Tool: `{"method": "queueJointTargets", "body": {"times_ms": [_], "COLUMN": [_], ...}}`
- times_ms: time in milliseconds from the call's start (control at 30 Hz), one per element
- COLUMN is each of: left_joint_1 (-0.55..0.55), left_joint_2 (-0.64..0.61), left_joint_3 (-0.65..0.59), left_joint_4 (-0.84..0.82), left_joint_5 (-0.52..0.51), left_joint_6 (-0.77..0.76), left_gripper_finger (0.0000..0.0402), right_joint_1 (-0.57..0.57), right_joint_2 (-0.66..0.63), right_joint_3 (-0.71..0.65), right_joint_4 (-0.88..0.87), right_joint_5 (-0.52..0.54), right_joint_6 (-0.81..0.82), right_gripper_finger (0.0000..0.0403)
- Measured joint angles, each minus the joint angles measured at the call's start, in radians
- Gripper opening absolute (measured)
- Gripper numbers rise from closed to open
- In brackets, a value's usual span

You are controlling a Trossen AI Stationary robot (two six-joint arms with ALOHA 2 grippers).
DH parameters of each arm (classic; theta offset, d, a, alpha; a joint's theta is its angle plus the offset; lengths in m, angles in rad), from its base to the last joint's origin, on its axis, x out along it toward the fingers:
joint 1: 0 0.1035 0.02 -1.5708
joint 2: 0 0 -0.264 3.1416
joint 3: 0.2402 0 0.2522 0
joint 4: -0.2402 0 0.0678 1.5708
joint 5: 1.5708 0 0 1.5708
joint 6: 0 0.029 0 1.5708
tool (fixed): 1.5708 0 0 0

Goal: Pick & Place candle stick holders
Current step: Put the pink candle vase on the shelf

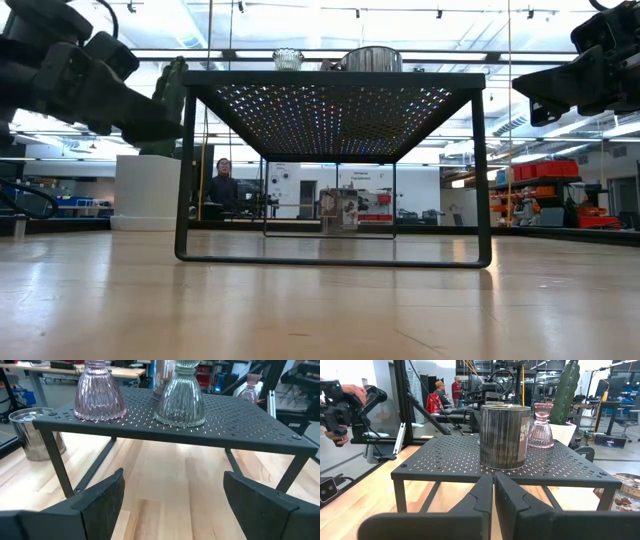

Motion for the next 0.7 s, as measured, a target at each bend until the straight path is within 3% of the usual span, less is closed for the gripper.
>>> {"method": "queueJointTargets", "body": {"times_ms": [533, 700], "left_joint_1": [-0.127, -0.146], "left_joint_2": [-0.221, -0.288], "left_joint_3": [-0.011, -0.011], "left_joint_4": [-0.129, -0.138], "left_joint_5": [-0.069, -0.074], "left_joint_6": [0.000, -0.032], "left_gripper_finger": [0.0341, 0.0322], "right_joint_1": [0.000, 0.000], "right_joint_2": [0.000, 0.000], "right_joint_3": [0.000, 0.000], "right_joint_4": [0.000, 0.000], "right_joint_5": [0.000, 0.000], "right_joint_6": [0.000, 0.000], "right_gripper_finger": [0.0023, 0.0023]}}
